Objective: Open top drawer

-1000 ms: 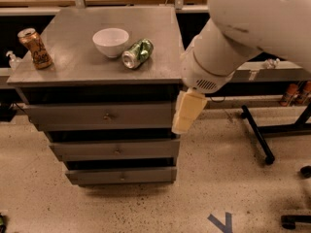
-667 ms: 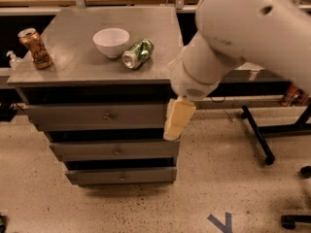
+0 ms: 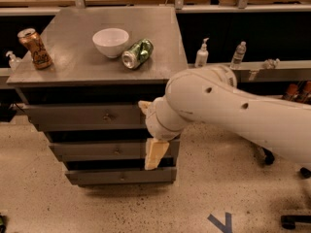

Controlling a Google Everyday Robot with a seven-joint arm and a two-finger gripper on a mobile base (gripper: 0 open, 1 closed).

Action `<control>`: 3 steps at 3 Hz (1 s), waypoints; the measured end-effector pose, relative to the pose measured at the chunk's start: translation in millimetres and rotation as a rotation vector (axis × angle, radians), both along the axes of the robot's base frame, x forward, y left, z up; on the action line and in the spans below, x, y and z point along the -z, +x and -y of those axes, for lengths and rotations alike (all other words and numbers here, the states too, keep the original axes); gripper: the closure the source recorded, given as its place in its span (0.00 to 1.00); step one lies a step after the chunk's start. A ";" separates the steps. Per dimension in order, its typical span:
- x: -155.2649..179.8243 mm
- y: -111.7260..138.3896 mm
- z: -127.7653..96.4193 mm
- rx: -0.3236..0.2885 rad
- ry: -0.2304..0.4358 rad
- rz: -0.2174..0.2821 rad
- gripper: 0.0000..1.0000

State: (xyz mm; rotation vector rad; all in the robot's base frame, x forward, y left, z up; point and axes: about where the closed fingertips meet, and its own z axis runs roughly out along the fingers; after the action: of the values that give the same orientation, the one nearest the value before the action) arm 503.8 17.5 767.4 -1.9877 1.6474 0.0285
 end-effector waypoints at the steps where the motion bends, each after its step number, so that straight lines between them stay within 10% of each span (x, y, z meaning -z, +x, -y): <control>1: -4.0 8.3 -6.3 -0.002 0.025 0.043 0.00; 3: 67.6 46.0 -9.0 -0.027 -0.134 0.022 0.00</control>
Offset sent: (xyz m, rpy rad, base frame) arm 0.0586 0.0087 -0.0853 -0.2337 -0.0096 0.0323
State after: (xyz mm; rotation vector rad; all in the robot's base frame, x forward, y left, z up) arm 549.8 26.5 699.7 -2.1022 1.6472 -0.0954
